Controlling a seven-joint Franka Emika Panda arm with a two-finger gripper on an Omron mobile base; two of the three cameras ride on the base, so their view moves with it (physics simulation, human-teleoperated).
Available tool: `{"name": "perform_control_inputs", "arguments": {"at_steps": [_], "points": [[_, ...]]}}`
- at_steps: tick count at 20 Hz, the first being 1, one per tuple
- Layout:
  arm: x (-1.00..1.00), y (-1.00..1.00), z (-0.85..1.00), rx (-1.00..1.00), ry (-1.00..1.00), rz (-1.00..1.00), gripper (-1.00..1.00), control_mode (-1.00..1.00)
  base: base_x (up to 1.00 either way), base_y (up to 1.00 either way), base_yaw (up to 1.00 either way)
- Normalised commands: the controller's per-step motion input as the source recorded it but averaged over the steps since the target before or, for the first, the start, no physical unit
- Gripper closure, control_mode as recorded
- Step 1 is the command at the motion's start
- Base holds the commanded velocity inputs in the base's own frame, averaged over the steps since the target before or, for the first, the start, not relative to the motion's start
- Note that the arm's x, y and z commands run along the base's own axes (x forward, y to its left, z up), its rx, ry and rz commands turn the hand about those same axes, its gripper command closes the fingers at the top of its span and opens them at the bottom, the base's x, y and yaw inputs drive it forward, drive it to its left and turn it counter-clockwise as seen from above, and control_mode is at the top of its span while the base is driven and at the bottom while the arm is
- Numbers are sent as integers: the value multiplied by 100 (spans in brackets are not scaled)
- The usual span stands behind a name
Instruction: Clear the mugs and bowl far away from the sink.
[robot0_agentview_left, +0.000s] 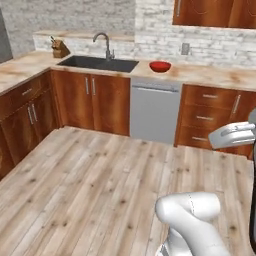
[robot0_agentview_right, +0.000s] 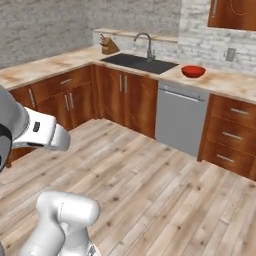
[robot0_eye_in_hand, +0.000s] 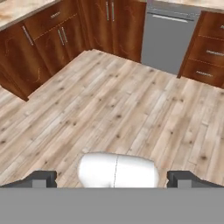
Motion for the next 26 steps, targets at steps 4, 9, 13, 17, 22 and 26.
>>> {"name": "perform_control_inputs", "arguments": {"at_steps": [4, 9, 13, 17, 22, 26], "points": [[0, 0, 0, 0, 0, 0, -100, 100, 80, -26, -48], [0, 0, 0, 0, 0, 0, -100, 100, 0, 0, -100], [0, 0, 0, 0, 0, 0, -100, 100, 97, 94, -62], [0, 0, 0, 0, 0, 0, -100, 100, 100, 100, -57], [0, 0, 0, 0, 0, 0, -100, 100, 100, 100, -54], [0, 0, 0, 0, 0, 0, -100, 100, 100, 100, -44]]}}
